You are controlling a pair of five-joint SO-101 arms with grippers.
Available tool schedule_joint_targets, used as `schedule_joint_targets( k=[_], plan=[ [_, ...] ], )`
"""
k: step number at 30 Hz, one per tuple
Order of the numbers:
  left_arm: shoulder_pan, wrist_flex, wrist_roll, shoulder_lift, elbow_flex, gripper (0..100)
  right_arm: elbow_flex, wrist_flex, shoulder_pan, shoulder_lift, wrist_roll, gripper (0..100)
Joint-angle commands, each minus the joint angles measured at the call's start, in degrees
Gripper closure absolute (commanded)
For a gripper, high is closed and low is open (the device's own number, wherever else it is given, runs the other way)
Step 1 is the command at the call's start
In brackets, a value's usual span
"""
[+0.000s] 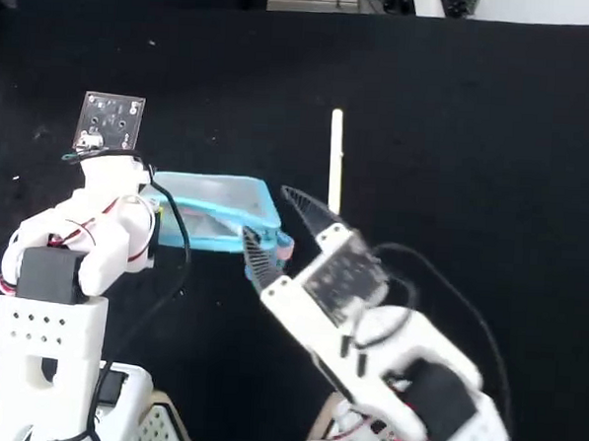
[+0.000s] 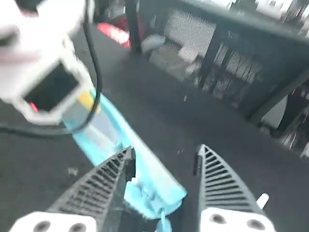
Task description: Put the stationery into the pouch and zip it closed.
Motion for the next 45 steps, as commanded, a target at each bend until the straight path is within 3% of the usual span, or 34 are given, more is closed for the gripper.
schedule_joint_targets(
  k=[1, 9, 14, 23, 27, 31, 45],
  plan=[
    [-0.04, -0.09, 0.44, 0.09, -2.15, 97, -10.24, 3.43, 1.41, 2.86, 0.53, 82.5],
    [-0.04, 0.00, 0.44, 0.18, -2.15, 97, -16.84, 13.80, 4.31, 25.71, 0.53, 82.5],
    [-0.13, 0.18, 0.35, 0.18, -2.24, 97, -18.68, 17.67, 1.67, 27.82, 0.53, 82.6],
    [-0.13, 0.18, 0.26, 0.00, -2.51, 97, -10.95, 3.25, 7.03, 35.65, 3.16, 82.8],
    [0.13, -0.18, 0.26, 0.18, -2.51, 97, -17.27, 6.68, 6.86, 41.54, 3.25, 83.6],
    [0.40, -0.26, 0.44, 0.18, -3.21, 97, -24.66, 10.81, 6.86, 46.73, 3.52, 99.5],
    [0.40, 1.14, 3.16, 0.26, -14.90, 97, -53.76, 28.04, 7.03, 49.63, 3.08, 98.8]
  ],
)
